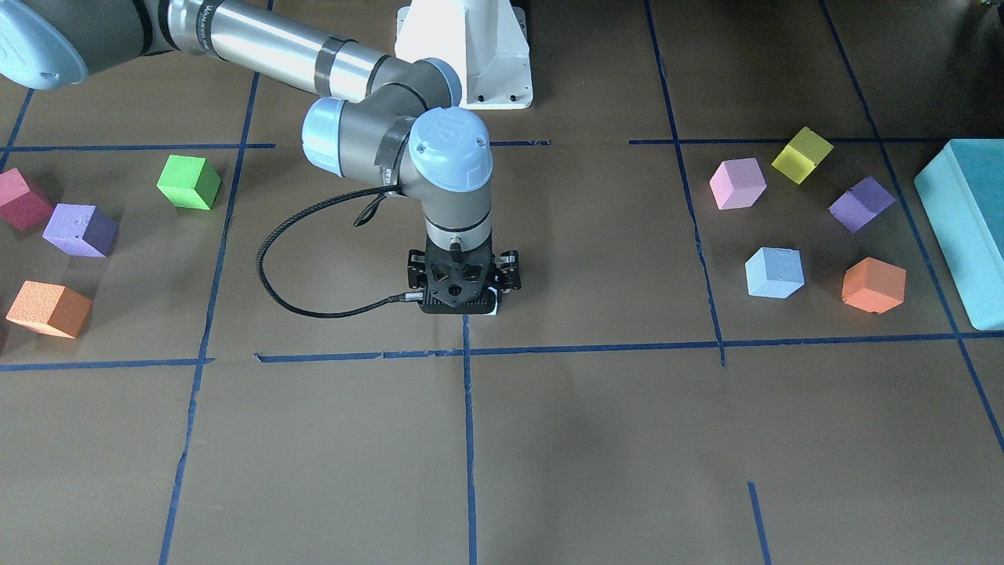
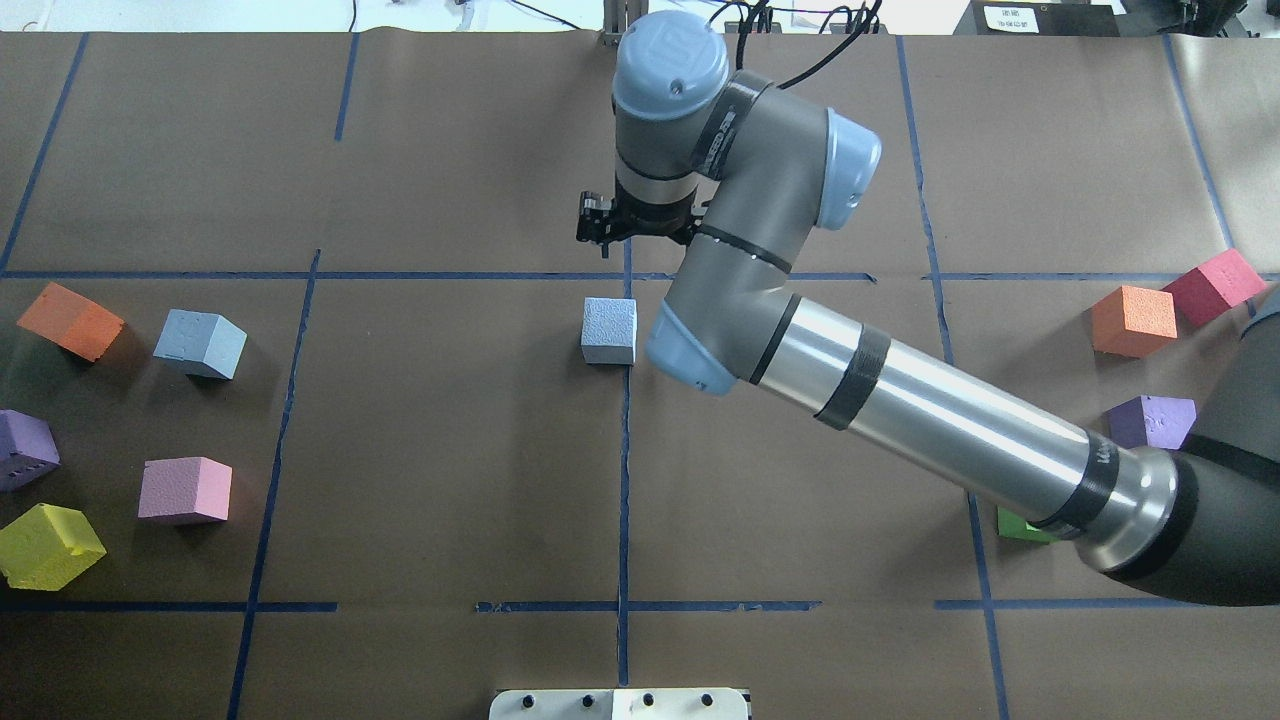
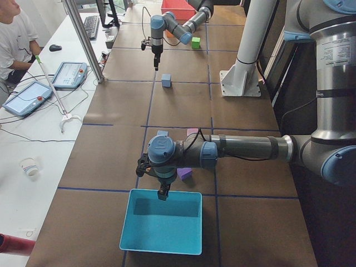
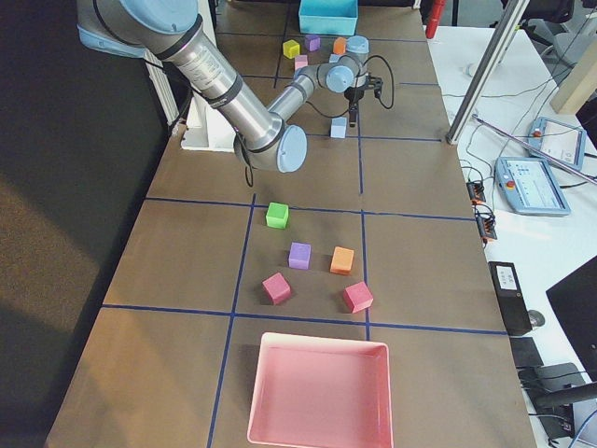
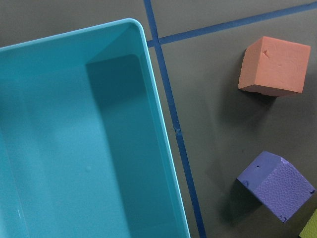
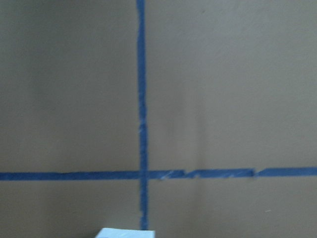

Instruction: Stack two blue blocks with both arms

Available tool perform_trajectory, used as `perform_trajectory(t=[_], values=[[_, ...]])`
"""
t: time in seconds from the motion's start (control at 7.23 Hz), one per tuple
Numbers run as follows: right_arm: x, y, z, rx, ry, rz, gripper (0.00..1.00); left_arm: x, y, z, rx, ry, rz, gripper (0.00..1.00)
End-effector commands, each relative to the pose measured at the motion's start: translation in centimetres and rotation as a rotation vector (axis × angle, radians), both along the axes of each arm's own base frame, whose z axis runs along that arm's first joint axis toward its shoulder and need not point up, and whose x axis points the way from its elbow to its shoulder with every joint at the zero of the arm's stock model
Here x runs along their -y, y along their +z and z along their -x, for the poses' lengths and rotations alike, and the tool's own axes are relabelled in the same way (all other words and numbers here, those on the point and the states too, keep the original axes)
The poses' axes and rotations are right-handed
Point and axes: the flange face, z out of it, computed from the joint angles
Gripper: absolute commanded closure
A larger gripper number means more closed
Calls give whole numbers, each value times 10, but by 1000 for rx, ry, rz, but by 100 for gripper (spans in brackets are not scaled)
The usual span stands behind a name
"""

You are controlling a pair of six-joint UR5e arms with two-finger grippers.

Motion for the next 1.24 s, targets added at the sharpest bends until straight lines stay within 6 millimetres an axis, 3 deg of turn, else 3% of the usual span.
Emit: perform_trajectory(t=[0.0,0.14,0.28,0.41,0.55,0.69,0.83,0.97,1.11], values=[[46,76,-160,-20,-123,-79,0,23,-24,0,-1,-1,-91,0],[48,134,-237,-40,-183,-153,0,46,-44,-1,0,-3,-126,0],[37,186,-300,-50,-236,-207,0,52,-48,-1,-3,-47,-37,0],[14,239,-364,-49,-283,-241,0,52,-52,-2,-5,-103,25,0],[-24,298,-432,-53,-326,-275,0,53,-53,-5,-10,-136,59,0],[-66,350,-490,-41,-350,-288,0,70,-74,-19,-12,-158,64,0],[-115,397,-528,-55,-356,-265,0,77,-90,-46,-16,-109,24,0],[-151,432,-551,-63,-351,-256,0,77,-101,-63,-28,-78,-9,0],[-171,446,-556,-64,-321,-250,0,76,-109,-89,-34,-52,3,0]])
